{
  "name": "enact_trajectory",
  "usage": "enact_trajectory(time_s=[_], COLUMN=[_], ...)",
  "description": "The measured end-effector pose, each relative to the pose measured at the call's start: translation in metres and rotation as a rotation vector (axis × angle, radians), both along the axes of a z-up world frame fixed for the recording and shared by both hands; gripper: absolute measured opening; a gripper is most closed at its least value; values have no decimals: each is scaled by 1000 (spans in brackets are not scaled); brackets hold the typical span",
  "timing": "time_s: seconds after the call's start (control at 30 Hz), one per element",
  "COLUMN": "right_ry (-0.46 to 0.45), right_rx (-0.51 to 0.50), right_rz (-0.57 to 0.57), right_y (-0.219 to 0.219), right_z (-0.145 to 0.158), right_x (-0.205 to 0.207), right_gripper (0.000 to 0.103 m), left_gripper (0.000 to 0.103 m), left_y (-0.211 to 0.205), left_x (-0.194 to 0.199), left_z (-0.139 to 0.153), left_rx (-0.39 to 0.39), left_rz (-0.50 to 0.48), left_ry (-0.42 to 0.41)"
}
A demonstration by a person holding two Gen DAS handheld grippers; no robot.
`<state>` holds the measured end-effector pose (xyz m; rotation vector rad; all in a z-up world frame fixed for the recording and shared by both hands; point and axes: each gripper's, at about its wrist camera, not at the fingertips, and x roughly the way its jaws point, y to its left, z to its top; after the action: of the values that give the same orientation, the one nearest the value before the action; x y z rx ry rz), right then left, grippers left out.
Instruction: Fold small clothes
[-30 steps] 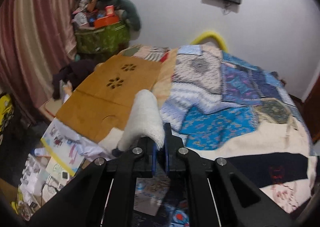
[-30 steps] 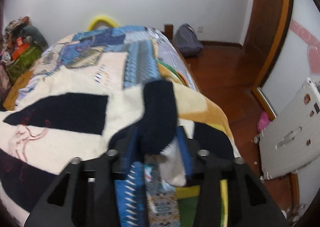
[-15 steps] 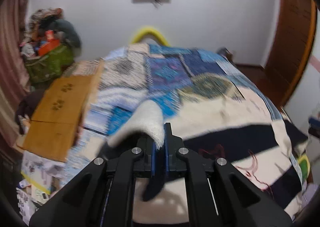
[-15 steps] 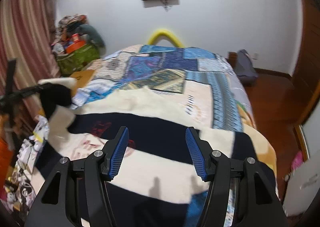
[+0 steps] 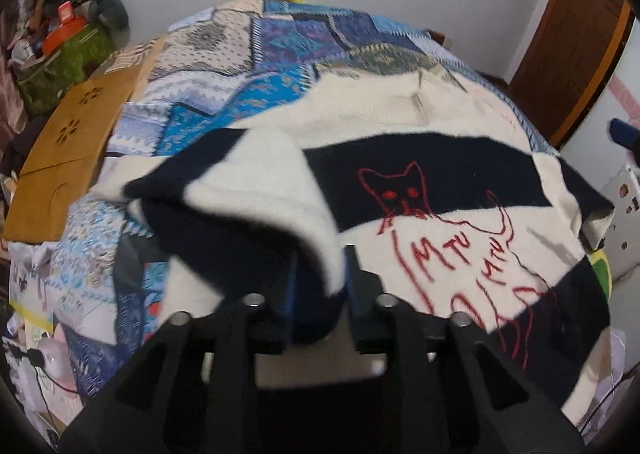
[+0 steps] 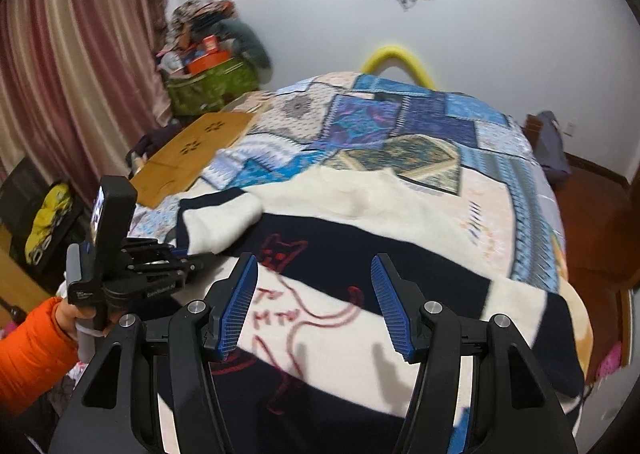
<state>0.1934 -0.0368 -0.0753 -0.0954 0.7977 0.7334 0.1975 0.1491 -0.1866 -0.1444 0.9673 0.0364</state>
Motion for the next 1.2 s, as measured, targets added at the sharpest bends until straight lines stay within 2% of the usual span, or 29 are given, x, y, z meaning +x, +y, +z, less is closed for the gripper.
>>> enact_trajectory(time_s=[0.07, 0.13, 0.3, 0.43, 0.6, 0.77, 0.97, 1.13, 1.2], right_ry=[-3, -7, 0, 37, 107, 154, 202, 296, 336], right_rx=[-7, -15, -47, -71, -93, -149, -214, -253, -222], right_rz=[29, 68, 167, 247, 317, 351, 326, 308, 299], right_y=[15, 35, 89, 137, 191, 237, 272, 269, 262], right_z=[3, 4, -1, -16, -40, -66, -103, -137, -139], right_x=[0, -1, 1, 1, 6, 13, 35, 52, 57], right_gripper=[55, 55, 55, 55, 55, 55, 55, 55, 50], left_gripper=[43, 48, 48, 48, 48, 48, 48, 48, 48], left_y=[15, 32, 78, 112, 129, 152, 174, 188, 194], left_x=[-15, -29, -55, -67, -79, -91, -85, -59, -36], left_z=[11, 20, 20, 4, -8, -14, -21, -12, -13], left_rx=[-11, -25, -12, -72, -84, -136, -169, -135, -112], left_rz=[27, 64, 181, 258, 276, 317, 336, 327, 321], left_ry=[-37, -68, -87, -67, -60, -74, -55, -58, -42])
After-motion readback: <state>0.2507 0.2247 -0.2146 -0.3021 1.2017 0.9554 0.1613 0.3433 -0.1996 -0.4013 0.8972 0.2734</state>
